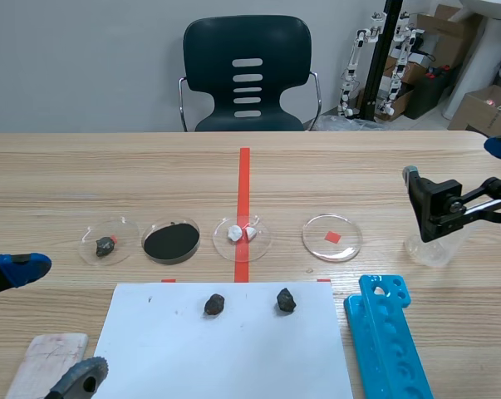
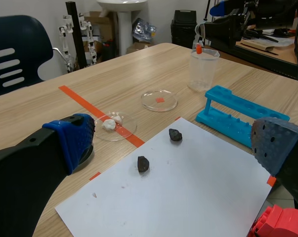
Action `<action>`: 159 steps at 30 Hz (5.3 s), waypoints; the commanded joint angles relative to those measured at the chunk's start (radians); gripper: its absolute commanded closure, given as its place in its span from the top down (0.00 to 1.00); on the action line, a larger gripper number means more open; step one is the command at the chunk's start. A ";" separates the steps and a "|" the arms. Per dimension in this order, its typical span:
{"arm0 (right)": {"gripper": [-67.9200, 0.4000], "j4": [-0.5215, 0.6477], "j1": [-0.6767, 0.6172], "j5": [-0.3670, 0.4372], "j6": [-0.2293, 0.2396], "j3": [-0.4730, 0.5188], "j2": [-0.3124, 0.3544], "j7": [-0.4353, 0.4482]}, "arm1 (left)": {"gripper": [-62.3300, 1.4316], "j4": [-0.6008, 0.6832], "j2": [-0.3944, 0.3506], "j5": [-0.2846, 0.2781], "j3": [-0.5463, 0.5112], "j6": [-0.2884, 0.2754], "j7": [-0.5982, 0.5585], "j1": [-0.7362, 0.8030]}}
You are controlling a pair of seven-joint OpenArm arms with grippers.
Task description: Return to the home posture
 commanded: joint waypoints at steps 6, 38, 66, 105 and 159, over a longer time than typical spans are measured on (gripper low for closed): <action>0.96 0.012 0.010 0.015 0.000 0.001 0.013 0.011 | 1.00 0.022 0.002 -0.014 -0.004 -0.001 -0.018 0.000; 0.96 0.084 0.009 0.076 0.000 0.002 0.013 -0.092 | 1.00 0.022 0.002 -0.014 -0.004 -0.001 -0.018 0.000; 0.96 0.504 -0.399 0.292 0.039 -0.074 0.013 -0.175 | 1.00 0.040 0.002 -0.028 -0.012 -0.047 -0.119 0.006; 0.96 0.636 -0.634 0.145 0.038 -0.185 0.013 -0.057 | 1.00 0.415 0.005 -0.041 -0.151 0.063 0.533 0.108; 0.96 0.635 -0.827 0.120 -0.008 -0.166 0.099 0.187 | 1.00 0.414 0.002 -0.299 -0.125 0.138 0.692 0.100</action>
